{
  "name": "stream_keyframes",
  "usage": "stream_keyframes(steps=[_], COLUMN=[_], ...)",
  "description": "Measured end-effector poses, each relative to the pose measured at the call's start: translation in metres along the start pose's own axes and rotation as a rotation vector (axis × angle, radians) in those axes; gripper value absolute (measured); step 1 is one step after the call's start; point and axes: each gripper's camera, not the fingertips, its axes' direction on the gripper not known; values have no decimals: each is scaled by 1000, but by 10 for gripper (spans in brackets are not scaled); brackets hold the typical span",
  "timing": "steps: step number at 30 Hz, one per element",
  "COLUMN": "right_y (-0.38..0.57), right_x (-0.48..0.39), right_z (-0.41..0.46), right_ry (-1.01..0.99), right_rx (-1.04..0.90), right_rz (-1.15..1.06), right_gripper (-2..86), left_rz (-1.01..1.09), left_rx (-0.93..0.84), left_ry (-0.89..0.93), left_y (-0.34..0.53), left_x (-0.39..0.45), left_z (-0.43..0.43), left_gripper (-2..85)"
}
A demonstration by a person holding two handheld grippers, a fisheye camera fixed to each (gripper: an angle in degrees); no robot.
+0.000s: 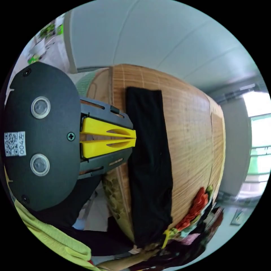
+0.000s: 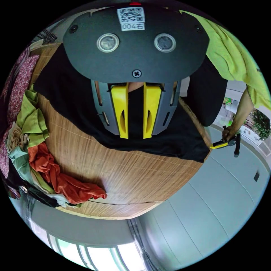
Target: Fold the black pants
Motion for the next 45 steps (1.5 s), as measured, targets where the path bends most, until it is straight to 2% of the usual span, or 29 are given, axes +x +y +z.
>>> stream_keyframes(steps=[4,9,13,20,22,26,30,34,39,45], right_y=[-6,-27,-41,-66,-74,-83,-103,-138,-193,-239], right_x=[-65,-117,-152,-181,-189,-200,-217,-254,-288,-321], right_z=[20,40,40,30,26,20,8,-28,7,54], right_ry=[48,182,256,229,212,194,190,127,133,105], right_rx=[-42,-112,-110,-115,-107,-95,-140,-18,-32,-100], right_rz=[-48,-99,-167,-186,-172,-146,-155,-235,-292,-435], right_gripper=[103,100,97,95,95,96,88,77,74,83], left_rz=[-77,20,89,138,152,189,191,225,411,377], left_rx=[24,17,-118,-119,-66,65,-7,118,71,-19], left_ry=[-5,-10,-36,22,4,100,95,257,166,166], left_y=[12,-8,-16,-13,-18,-42,-67,-87,-124,-138], left_x=[-30,-14,-8,-41,-34,11,63,109,186,204], left_z=[-5,15,53,40,27,16,53,47,80,120], left_gripper=[7,8,7,5,4,3,3,4,7,7])
